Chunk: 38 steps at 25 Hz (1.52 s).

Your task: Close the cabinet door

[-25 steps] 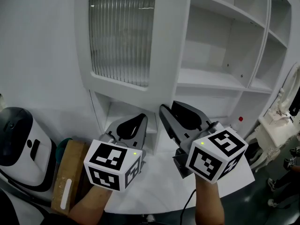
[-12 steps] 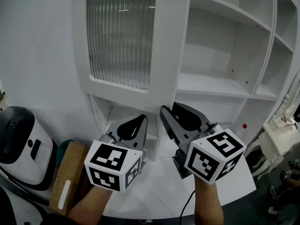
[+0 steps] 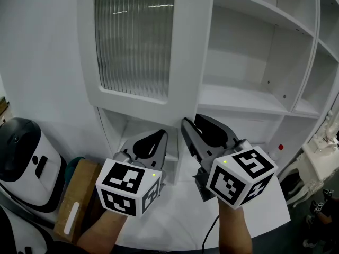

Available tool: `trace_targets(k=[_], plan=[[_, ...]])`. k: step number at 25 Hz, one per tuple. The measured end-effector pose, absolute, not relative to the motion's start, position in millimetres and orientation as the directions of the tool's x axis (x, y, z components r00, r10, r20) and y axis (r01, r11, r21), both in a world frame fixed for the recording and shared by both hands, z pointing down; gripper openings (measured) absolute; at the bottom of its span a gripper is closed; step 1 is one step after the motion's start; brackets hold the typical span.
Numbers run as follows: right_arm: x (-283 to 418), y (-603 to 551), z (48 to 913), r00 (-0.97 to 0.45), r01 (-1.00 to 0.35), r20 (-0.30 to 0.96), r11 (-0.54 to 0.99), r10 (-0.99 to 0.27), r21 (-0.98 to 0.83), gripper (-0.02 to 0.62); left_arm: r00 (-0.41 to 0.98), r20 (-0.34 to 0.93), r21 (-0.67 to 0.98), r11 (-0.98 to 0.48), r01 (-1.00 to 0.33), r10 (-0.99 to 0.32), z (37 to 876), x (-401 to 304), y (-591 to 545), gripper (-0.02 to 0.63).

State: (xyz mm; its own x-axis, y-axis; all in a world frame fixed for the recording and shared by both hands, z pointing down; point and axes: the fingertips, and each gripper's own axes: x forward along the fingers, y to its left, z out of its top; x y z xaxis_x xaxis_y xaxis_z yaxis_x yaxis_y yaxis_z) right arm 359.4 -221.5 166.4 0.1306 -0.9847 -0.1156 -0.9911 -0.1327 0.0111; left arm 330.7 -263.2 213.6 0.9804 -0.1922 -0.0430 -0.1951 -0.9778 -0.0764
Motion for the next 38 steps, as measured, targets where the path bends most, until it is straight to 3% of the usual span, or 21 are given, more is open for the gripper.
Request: trace_targets(k=[10,38], plan=[[379.3,-230.3,166.8,0.147,-0.989,-0.118,-0.149,-0.982,0.015,0.141,0.978,-0.024,-0.075,-0.975,-0.21,-0.209,221.4,345.1,-270.5,0.011],[418.4,-258.7,167.7,0.152,-0.988,-0.15,-0.156,-0.977,0.016,0.138,0.977,-0.006,-0.077,-0.974,-0.213,-0.214,232.6,381.9,-290.3,0.012]])
